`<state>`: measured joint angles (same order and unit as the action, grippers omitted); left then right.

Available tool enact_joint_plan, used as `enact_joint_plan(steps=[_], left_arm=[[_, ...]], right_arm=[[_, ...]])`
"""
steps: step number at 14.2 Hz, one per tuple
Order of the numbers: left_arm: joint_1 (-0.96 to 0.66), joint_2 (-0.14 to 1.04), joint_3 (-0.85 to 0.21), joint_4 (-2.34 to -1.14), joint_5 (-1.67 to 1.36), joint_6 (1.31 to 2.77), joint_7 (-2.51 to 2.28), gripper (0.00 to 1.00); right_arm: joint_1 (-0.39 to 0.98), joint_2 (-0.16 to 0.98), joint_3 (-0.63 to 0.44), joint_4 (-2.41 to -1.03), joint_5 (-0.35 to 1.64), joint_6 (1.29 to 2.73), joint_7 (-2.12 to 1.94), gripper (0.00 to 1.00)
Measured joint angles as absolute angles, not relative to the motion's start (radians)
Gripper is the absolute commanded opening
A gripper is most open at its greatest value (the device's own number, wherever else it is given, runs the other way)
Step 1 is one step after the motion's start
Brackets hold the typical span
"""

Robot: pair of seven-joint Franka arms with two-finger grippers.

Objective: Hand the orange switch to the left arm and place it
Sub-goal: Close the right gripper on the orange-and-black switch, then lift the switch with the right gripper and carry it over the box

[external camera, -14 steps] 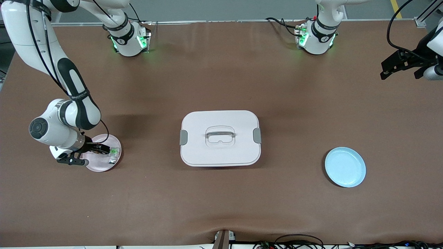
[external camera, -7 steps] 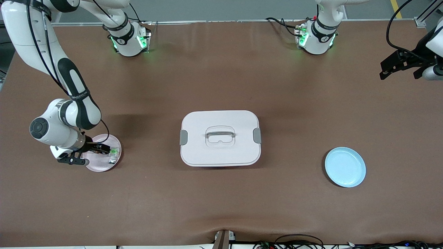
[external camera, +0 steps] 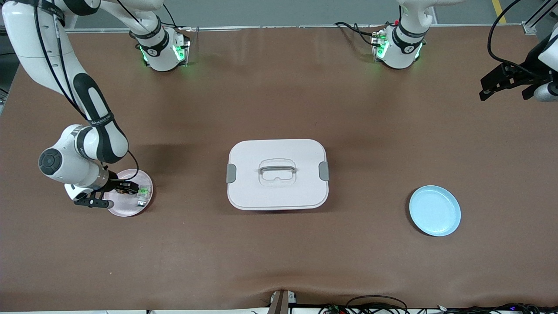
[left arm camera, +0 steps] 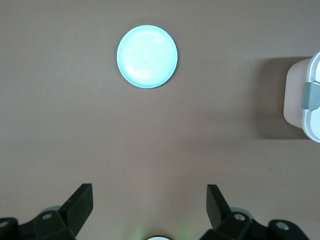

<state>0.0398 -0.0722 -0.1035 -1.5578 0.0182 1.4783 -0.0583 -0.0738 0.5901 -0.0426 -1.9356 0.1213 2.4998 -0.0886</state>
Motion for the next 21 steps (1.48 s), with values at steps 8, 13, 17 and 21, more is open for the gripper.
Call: enact_joint_plan(steps=[8, 13, 17, 21], left_arm=[[0.040, -0.069, -0.103, -1.558, 0.018, 1.479, -0.058, 1.00], [0.041, -0.060, -0.102, -1.558, 0.018, 1.479, -0.058, 1.00], [0.041, -0.057, -0.103, -1.558, 0.018, 1.479, -0.058, 1.00], [0.041, -0.052, -0.102, -1.558, 0.018, 1.479, -0.058, 1.00]], right_arm=[[-0.074, 0.547, -0.042, -1.726, 0.197, 2.029, -0.019, 0.00], [-0.037, 0.471, -0.019, -1.554, 0.312, 1.693, 0.351, 0.00], [0.084, 0.450, -0.005, -1.464, 0.428, 1.625, 0.800, 0.00], [0.181, 0.450, -0.003, -1.412, 0.514, 1.625, 1.145, 0.00]])
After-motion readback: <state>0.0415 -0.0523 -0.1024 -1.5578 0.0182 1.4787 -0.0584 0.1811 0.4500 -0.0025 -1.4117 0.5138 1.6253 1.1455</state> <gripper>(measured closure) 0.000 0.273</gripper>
